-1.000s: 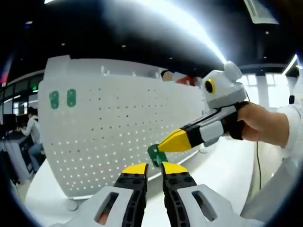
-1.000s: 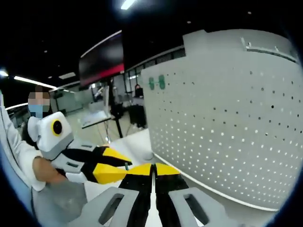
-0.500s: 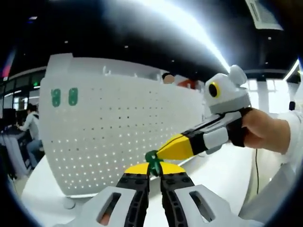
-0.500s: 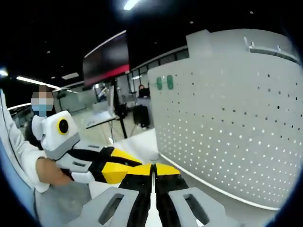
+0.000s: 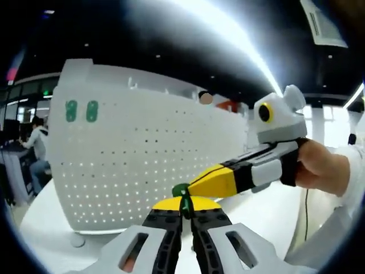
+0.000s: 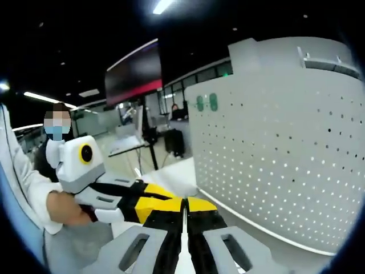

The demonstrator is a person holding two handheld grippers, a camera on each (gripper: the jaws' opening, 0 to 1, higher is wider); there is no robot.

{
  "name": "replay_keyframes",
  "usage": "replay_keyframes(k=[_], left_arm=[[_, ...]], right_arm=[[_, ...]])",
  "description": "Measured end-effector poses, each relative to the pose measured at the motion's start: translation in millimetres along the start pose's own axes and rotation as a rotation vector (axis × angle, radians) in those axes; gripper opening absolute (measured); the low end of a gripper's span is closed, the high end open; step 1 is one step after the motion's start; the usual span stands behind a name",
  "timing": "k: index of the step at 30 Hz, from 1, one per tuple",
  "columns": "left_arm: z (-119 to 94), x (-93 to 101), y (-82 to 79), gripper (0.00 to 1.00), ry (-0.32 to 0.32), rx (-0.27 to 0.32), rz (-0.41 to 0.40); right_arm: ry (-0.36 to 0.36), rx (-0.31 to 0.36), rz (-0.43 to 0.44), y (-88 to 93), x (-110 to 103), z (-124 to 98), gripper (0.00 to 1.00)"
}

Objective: Insert the hook assembly into the mounting plate slot until the hook locks in place.

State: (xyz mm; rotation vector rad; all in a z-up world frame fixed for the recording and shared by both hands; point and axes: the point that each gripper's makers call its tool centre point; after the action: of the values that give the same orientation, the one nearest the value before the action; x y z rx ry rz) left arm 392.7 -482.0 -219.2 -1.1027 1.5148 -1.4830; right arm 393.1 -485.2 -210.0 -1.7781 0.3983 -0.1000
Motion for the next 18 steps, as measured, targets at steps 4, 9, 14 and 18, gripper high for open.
replay_keyframes(k=[4,9,14,18], left_arm=[[0.3,-0.2,1.2,0.04,-0.001,-0.004,0.001],[-0.7,-2.2,0.7,0.04,-0.009,-0.002,-0.003],[-0.9,-2.7,-0.6,0.04,-0.008,0.004,-0.017],[-1.3,-3.8,-1.8,0.04,-0.013,0.009,-0.02]], right_arm=[[0.0,0.006,-0.005,-2.1,0.4,-0.7,0.0],[-0.002,0.011,-0.02,-4.2,-2.0,1.5,0.0],[-0.005,0.016,-0.018,-5.3,-1.5,1.1,0.0],[-0.007,0.015,-0.018,-4.7,-1.7,2.1,0.0]])
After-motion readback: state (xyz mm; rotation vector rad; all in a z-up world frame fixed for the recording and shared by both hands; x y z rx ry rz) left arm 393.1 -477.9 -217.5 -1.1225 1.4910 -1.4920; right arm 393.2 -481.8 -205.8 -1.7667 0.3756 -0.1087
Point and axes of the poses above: the point that each gripper's makers call its tool centre point, and the gripper's own axes: z roughly forward along the fingers, x roughly to its right, y roughly out of its underside, and after that the axes turned 11 degrees about -y, right-handed
